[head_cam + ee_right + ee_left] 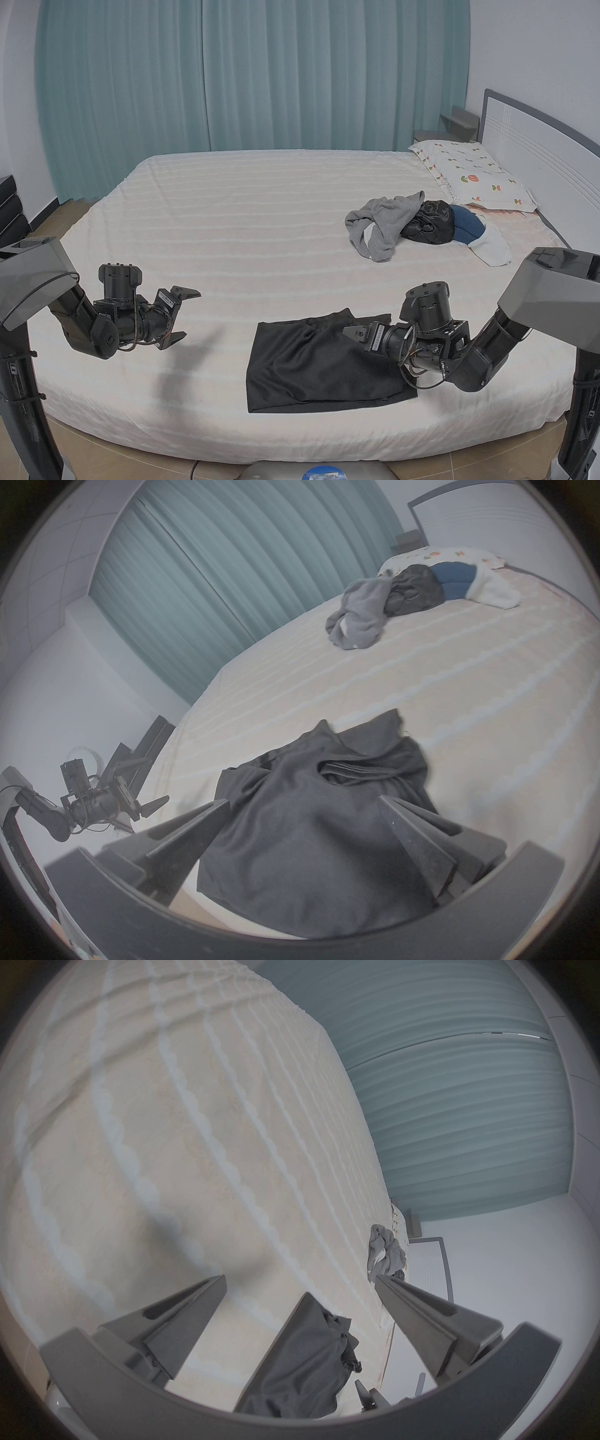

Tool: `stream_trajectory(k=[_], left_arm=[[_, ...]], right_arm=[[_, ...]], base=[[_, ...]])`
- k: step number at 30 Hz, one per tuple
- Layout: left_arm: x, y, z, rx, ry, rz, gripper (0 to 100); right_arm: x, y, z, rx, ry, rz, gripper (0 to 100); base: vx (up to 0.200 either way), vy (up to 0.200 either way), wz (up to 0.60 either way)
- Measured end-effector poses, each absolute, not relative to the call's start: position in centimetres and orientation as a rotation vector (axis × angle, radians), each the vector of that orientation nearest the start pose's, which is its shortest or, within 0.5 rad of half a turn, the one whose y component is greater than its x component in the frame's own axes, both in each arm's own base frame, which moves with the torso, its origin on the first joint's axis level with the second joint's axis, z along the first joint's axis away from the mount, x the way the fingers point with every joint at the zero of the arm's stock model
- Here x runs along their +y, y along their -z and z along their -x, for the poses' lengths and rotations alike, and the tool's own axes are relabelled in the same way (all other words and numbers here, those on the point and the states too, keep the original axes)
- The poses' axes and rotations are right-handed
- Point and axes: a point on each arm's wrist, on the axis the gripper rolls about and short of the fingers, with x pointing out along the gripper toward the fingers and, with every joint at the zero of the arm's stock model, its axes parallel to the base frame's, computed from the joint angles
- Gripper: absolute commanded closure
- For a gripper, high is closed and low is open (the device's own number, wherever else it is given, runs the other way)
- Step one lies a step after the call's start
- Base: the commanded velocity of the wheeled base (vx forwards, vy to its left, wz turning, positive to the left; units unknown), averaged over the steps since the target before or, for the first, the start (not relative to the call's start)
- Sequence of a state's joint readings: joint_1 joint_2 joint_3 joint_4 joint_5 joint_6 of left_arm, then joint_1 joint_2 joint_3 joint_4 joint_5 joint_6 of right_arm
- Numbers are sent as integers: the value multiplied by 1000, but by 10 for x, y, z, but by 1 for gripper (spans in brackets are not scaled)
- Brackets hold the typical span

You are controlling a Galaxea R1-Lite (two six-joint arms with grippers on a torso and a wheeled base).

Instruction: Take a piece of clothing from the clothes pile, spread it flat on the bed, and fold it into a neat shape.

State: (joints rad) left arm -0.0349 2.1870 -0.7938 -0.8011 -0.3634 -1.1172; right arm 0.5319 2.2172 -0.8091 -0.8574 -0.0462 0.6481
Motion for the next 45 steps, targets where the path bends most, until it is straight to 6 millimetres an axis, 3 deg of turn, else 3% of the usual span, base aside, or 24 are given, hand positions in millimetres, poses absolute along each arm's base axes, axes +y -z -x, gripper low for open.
stream_trajectory(k=[7, 23, 30, 36, 45], left_arm=[[-21, -30, -362, 748, 17, 1164, 0], [-21, -30, -362, 747, 19, 1162, 0], [-22, -30, -362, 747, 20, 1161, 0], [-22, -30, -362, 747, 20, 1161, 0], [-22, -30, -363, 746, 21, 1162, 0]], right_arm=[[206, -19, -332, 743, -363, -531, 0], [221, -12, -349, 750, -398, -566, 0], [203, -4, -373, 756, -309, -575, 0], [175, 0, -401, 687, -181, -593, 0], [147, 3, -408, 663, -99, -637, 0]], base=[[0, 0, 0], [0, 0, 0], [0, 0, 0], [0, 0, 0], [0, 0, 0]])
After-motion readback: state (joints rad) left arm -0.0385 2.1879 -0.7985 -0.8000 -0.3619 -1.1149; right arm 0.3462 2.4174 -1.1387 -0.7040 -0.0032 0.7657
